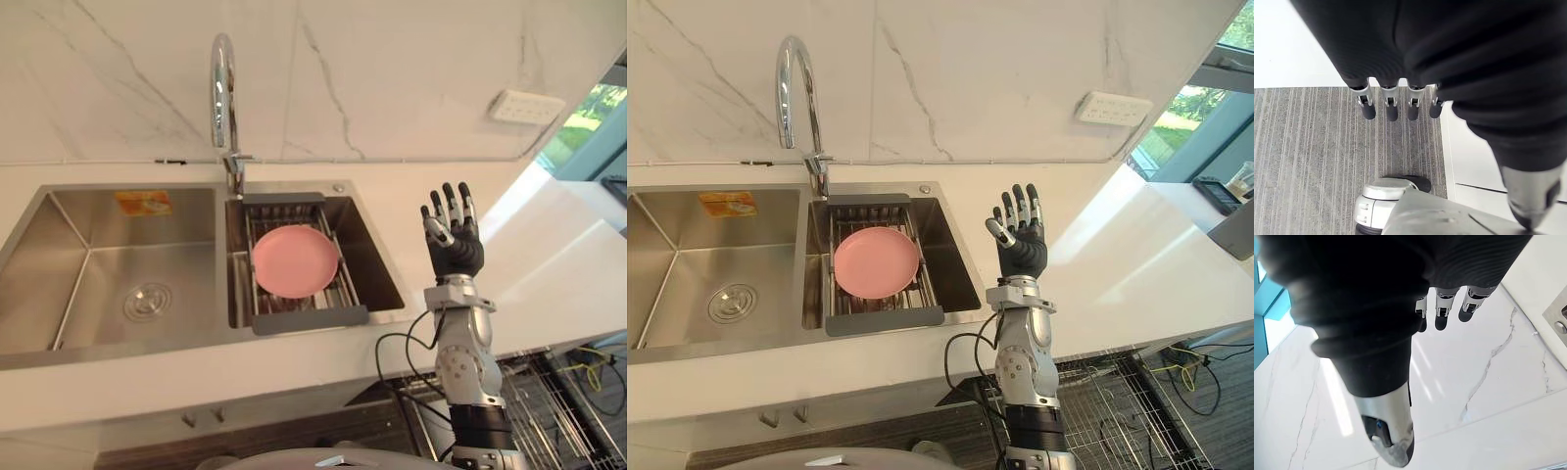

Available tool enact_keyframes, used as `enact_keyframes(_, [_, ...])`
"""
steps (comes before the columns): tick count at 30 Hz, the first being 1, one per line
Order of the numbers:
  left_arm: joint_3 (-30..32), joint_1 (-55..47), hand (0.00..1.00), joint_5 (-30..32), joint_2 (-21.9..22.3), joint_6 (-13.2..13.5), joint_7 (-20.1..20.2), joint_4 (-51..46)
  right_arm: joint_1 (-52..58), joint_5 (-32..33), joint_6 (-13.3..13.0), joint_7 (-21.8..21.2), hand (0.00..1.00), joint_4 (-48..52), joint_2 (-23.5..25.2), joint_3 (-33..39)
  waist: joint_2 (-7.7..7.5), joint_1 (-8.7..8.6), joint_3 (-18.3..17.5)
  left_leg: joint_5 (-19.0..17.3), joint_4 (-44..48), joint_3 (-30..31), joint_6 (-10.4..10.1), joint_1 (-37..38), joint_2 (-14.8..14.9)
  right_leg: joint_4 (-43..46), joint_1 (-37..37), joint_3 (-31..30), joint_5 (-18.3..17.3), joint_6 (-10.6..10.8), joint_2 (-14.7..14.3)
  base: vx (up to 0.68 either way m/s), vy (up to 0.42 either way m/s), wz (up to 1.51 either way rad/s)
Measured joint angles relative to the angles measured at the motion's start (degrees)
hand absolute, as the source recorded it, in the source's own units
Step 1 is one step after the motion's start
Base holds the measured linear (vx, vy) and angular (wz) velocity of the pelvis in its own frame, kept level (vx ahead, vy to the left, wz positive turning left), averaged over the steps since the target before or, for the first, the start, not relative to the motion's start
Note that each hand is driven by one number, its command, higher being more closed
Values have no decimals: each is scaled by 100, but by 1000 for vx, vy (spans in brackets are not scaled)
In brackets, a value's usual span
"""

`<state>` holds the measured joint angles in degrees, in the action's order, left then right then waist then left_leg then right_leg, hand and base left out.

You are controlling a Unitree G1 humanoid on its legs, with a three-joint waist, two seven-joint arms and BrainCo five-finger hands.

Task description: Walk over to the sink, pick up the cup, carry it to the dishwasher, place the cup inside the dishwasher, then close the dishwasher door

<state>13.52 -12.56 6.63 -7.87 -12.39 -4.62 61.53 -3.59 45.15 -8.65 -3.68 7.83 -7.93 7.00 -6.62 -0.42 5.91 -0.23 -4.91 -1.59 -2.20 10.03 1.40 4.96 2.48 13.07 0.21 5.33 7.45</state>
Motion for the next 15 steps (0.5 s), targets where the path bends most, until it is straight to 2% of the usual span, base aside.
enact_keyframes(5, [-10,3,0,-4,-10,-11,22,-11,0,-1,13,-9,0,0,12,-10,-19,58,17,-31,2,36,76,-2,-111,-58,89,20,129,89,124,35,32,6])
enact_keyframes(7, [-38,7,0,-79,-12,-46,111,-20,2,-5,100,-92,0,-8,13,-17,-14,65,25,-34,2,130,86,-4,-125,-88,155,56,205,176,137,37,49,25])
enact_keyframes(10, [-135,12,0,-661,-64,-203,107,-32,3,-59,330,-233,0,-41,14,-262,-2,167,37,-94,1,136,143,-36,-80,-327,316,208,321,216,149,18,22,26])
enact_keyframes(12, [-149,12,0,-756,-76,-248,119,-88,3,-252,495,-217,0,-50,12,-376,-20,194,39,-90,1,-232,92,-38,62,-422,470,438,333,222,157,5,-13,58])
enact_keyframes(14, [-272,-44,0,-927,-49,-260,-112,-318,-106,-765,534,-22,0,-295,-12,-435,23,269,53,0,6,-669,-26,-70,217,-418,561,676,313,243,172,7,-2,57])
enact_keyframes(15, [-273,-43,0,-1006,-35,-262,-179,-382,-184,-930,565,53,0,-369,-26,-469,33,306,57,22,12,-700,-42,-90,216,-422,553,673,302,256,184,13,12,20])
